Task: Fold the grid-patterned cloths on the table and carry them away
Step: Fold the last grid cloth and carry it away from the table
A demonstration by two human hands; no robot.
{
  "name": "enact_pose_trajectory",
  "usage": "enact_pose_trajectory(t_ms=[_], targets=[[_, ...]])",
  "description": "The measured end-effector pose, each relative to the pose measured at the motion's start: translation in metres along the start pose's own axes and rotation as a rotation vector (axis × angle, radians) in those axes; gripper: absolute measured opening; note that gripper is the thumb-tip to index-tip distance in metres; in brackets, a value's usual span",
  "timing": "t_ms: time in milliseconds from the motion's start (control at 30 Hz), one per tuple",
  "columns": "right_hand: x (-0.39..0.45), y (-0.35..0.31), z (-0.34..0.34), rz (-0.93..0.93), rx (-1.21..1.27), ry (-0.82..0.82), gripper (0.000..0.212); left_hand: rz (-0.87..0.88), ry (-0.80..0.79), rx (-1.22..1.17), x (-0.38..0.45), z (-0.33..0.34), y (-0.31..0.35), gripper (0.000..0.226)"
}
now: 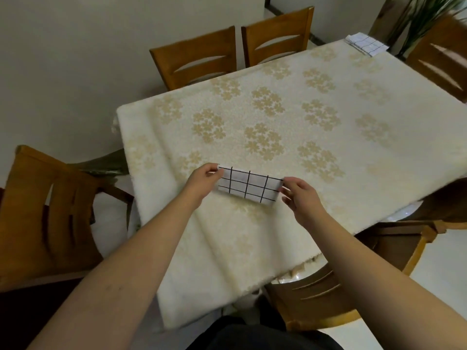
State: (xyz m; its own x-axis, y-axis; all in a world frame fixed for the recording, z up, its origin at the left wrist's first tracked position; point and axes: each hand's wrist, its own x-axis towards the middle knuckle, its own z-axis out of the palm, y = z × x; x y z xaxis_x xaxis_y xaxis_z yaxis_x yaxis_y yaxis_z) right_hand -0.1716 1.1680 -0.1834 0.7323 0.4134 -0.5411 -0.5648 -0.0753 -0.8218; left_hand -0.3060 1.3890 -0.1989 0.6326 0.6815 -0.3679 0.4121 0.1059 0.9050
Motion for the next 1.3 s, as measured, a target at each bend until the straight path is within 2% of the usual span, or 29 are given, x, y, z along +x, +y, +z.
enact_pose_trajectory(t_ms=[133,233,333,433,567,767,900,1000,1100,1200,1300], targets=[[0.0,-0.003,0.001,-0.076,-0.07,-0.005,0.026,0.062,0.053,0.03,-0.008,-0.002,0.004,0.018],[-0.004,0.013,-0.007,-0.135,-0.273,0.001,0.017,0.045,0.06,0.136,-0.021,0.002,-0.011,0.026],[-0.011,0.043,-0.018,-0.1,-0.405,-0.003,0.013,-0.001,0.05,0.164,-0.039,0.007,-0.04,0.024],[-0.022,0.073,-0.029,-0.025,-0.462,-0.008,0.015,-0.085,0.035,0.123,-0.056,0.012,-0.072,0.015],[-0.036,0.101,-0.041,0.052,-0.493,-0.01,0.017,-0.183,0.065,0.096,-0.076,0.016,-0.101,0.015],[-0.04,0.113,-0.046,0.093,-0.527,-0.028,0.018,-0.292,0.162,0.105,-0.086,0.012,-0.126,0.023],[-0.036,0.116,-0.045,0.08,-0.593,-0.029,0.017,-0.294,0.224,0.112,-0.088,0.012,-0.13,0.016],[-0.031,0.12,-0.044,0.027,-0.712,0.002,0.018,-0.257,0.237,0.208,-0.089,0.012,-0.128,0.015],[-0.029,0.118,-0.04,-0.091,-0.833,0.022,0.024,-0.136,0.228,0.362,-0.088,0.013,-0.126,0.019],[-0.027,0.118,-0.031,-0.219,-0.905,-0.004,0.03,0.102,0.187,0.53,-0.084,0.019,-0.126,0.014],[-0.023,0.123,-0.022,-0.42,-1.094,-0.067,0.034,0.358,0.068,0.748,-0.082,0.029,-0.128,0.02]])
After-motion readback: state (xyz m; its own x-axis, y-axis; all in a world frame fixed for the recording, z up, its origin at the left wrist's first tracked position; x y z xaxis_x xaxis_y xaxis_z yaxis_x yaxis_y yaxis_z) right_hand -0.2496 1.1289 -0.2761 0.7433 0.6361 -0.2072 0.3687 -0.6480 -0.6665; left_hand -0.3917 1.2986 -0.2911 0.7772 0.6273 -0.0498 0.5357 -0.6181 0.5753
